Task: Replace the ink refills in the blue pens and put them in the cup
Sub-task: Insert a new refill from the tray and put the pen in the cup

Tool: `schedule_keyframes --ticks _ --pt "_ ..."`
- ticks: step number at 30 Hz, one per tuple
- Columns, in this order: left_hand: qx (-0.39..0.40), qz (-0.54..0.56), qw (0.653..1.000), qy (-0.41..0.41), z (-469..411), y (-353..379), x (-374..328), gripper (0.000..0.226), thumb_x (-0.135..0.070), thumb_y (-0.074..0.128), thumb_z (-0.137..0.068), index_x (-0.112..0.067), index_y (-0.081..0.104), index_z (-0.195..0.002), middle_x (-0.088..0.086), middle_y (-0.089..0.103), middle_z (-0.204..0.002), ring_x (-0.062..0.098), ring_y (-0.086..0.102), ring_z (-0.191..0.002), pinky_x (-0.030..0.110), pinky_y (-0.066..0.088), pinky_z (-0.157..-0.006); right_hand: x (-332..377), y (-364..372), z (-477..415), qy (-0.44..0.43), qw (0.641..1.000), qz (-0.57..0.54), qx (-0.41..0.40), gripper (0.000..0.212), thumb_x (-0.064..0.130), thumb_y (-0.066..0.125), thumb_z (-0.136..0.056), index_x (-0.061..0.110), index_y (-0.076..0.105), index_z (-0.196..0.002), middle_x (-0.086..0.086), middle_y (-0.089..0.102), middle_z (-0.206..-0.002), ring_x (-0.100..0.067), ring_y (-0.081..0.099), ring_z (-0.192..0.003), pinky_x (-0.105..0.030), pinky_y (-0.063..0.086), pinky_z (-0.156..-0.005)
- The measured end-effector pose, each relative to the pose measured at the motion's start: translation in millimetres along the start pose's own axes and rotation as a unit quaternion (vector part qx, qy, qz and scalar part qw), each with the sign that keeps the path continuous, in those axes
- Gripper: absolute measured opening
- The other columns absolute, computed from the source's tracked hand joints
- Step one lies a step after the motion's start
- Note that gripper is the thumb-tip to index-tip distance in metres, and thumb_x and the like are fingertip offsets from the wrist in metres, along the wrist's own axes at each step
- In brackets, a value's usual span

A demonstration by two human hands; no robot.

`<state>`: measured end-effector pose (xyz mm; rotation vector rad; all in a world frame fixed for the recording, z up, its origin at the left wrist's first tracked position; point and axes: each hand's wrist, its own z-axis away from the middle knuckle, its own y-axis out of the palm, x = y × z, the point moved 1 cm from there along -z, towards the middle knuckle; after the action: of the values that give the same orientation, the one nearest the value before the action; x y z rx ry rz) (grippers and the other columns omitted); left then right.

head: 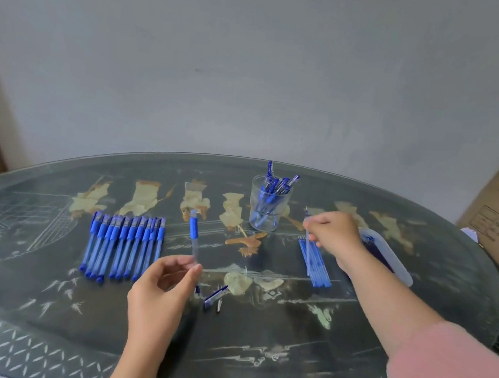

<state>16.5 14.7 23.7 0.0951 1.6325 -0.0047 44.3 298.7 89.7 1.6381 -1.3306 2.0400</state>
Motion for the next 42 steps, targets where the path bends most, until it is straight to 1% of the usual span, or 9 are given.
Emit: schedule_keyframes --ticks 4,9,14,18,21,30,33,37,42 --pt "0.006 -0.01 1.0 -0.001 -3 0 3 0.014 -0.012 0.079 -0.079 -0.022 0.073 -0.087 -0.005 0.076 -0.082 0.017 0.073 -0.08 0.032 0.055 -0.08 -19 17 -29 0.032 0.99 0.131 0.035 0.025 0.008 0.067 -0.081 -0.012 0.07 -0.095 -0.018 0.07 -0.079 -0.024 0.064 -0.075 -0.036 0.053 -0.069" --pt "0.015 -0.011 1.0 -0.006 -4 2 4 0.014 -0.012 0.08 -0.078 -0.02 0.073 -0.087 -0.004 0.076 -0.081 0.018 0.074 -0.081 0.035 0.055 -0.082 -35 25 -42 0.047 0.977 0.207 0.032 0.019 0.011 0.071 -0.076 -0.001 0.075 -0.089 -0.015 0.074 -0.083 -0.024 0.07 -0.083 -0.034 0.057 -0.077" --pt "0.015 -0.018 1.0 0.004 -3 3 2 0.015 -0.01 0.08 -0.078 -0.021 0.073 -0.086 -0.006 0.076 -0.082 0.015 0.073 -0.08 0.035 0.055 -0.083 -37 30 -44 0.043 0.974 0.22 0.029 0.018 0.012 0.071 -0.075 -0.001 0.075 -0.086 -0.015 0.073 -0.085 -0.024 0.069 -0.083 -0.034 0.058 -0.076" --pt "0.016 -0.021 1.0 0.004 -3 2 2 0.015 -0.012 0.08 -0.077 -0.021 0.073 -0.087 -0.005 0.076 -0.081 0.016 0.073 -0.08 0.032 0.055 -0.082 -37 34 -45 0.039 0.971 0.233 0.027 0.02 0.01 0.074 -0.073 -0.005 0.073 -0.086 -0.014 0.072 -0.078 -0.023 0.065 -0.069 -0.034 0.058 -0.07" --pt "0.018 -0.022 1.0 0.002 -3 2 2 0.014 -0.014 0.08 -0.077 -0.022 0.073 -0.087 -0.007 0.076 -0.081 0.014 0.073 -0.079 0.029 0.054 -0.079 -38 34 -43 0.033 0.968 0.246 0.022 0.013 0.01 0.074 -0.074 -0.001 0.069 -0.074 -0.012 0.067 -0.074 -0.027 0.066 -0.075 -0.034 0.056 -0.069" --pt "0.019 -0.027 0.999 0.005 -4 1 4 0.014 -0.014 0.08 -0.077 -0.023 0.073 -0.086 -0.008 0.075 -0.081 0.015 0.073 -0.078 0.028 0.054 -0.076 -45 33 -46 -0.008 0.977 0.215 -0.006 0.009 0.015 0.074 -0.084 0.008 0.074 -0.091 -0.003 0.068 -0.1 -0.022 0.063 -0.098 -0.03 0.051 -0.08" --pt "0.024 -0.028 0.999 0.015 -4 0 4 0.015 -0.013 0.08 -0.077 -0.022 0.073 -0.087 -0.008 0.075 -0.081 0.013 0.073 -0.077 0.021 0.057 -0.071 -44 18 -44 -0.027 0.979 0.199 -0.048 0.006 0.013 0.066 -0.09 0.009 0.071 -0.092 0.001 0.059 -0.091 -0.018 0.057 -0.088 -0.026 0.042 -0.073" --pt "0.034 -0.021 0.999 0.027 -4 0 4 0.016 -0.009 0.079 -0.078 -0.02 0.073 -0.088 -0.009 0.075 -0.082 0.006 0.071 -0.075 0.009 0.053 -0.068 -60 -18 -44 0.012 0.956 0.276 -0.101 0.027 0.001 0.046 -0.089 0.009 0.055 -0.065 -0.009 0.056 -0.068 -0.031 0.054 -0.069 -0.029 0.037 -0.055" --pt "0.036 -0.008 0.999 0.016 -4 0 4 0.016 -0.011 0.078 -0.079 -0.021 0.072 -0.09 -0.008 0.076 -0.084 0.005 0.072 -0.077 0.01 0.054 -0.069 -88 -51 -39 0.058 0.909 0.397 -0.114 0.015 0.006 0.05 -0.089 0.005 0.065 -0.092 -0.012 0.061 -0.09 -0.032 0.062 -0.087 -0.031 0.046 -0.066"
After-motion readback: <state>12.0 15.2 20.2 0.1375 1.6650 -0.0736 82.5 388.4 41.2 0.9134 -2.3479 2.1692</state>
